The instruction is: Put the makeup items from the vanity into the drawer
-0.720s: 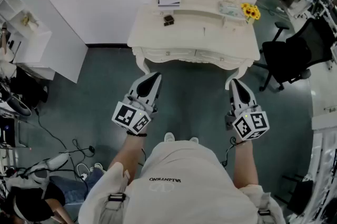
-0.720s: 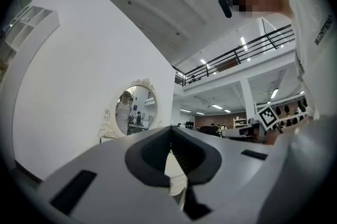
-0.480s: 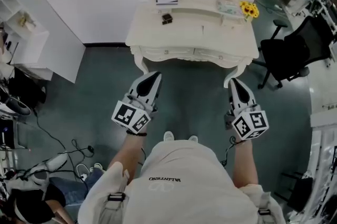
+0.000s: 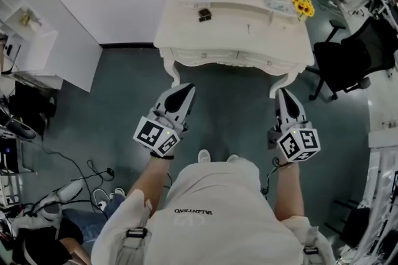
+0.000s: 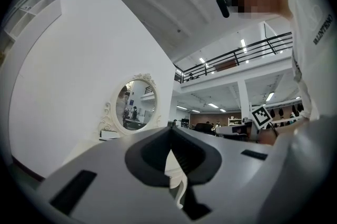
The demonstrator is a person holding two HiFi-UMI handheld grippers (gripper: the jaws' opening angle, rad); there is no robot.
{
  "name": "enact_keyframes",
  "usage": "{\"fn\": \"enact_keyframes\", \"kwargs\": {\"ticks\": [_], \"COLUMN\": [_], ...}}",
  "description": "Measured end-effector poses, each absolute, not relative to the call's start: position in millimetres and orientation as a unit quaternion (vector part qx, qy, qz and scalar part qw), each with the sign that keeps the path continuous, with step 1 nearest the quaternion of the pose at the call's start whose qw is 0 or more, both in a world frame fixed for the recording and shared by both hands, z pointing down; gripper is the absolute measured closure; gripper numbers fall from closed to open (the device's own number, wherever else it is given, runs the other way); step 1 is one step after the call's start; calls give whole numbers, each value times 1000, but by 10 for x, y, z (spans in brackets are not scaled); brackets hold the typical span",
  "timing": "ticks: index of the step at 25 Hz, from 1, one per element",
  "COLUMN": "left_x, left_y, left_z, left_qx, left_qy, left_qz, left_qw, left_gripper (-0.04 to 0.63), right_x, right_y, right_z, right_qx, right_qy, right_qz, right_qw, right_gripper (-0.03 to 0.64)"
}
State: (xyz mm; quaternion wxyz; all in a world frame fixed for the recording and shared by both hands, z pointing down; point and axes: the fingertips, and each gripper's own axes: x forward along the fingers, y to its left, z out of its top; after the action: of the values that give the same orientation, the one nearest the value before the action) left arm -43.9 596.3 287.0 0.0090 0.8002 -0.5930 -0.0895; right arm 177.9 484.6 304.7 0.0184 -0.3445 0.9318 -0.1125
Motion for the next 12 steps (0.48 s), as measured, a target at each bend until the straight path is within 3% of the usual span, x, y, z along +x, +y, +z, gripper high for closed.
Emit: {"fn": "enact_keyframes", "kwargs": {"ticks": [12], "left_x": [-626], "left_y": [5745], "left_z": [3124], "left_qx": [796], "left_qy": [-598], "left_qz": [-84], "left_qw": [35], "left_gripper": [591], "right_x": [1548], "right_y": [4573], "right_z": [3222], "right_qx": [-343], "right_qy": [931], "right_qz": [-125], "right_qw": [13], "right_gripper": [606]}}
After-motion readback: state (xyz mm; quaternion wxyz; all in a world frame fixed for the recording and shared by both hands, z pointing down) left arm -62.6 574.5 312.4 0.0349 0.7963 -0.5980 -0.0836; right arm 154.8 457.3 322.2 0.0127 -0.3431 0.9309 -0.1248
